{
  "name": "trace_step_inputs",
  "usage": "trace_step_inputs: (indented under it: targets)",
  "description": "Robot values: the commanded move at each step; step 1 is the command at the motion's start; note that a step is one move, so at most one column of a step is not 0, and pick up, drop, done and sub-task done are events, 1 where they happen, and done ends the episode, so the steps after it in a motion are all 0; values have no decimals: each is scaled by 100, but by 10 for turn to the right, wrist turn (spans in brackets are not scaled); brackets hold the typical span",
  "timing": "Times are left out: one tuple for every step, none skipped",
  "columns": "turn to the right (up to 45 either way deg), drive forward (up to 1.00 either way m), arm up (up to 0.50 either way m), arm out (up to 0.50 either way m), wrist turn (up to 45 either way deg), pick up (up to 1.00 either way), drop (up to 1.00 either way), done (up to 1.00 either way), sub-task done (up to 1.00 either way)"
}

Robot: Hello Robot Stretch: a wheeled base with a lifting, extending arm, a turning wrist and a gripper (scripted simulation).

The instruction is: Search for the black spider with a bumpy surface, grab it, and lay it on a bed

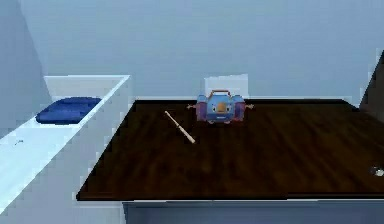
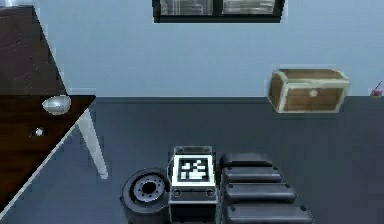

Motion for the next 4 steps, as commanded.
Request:
trace_step_inputs:
  targets:
    - [-450,0,0,0,0,0,0,0,0]
    - [-270,0,0,0,0,0,0,0,0]
    - [0,35,0,0,0,0,0,0,0]
    - [-180,0,0,0,0,0,0,0,0]
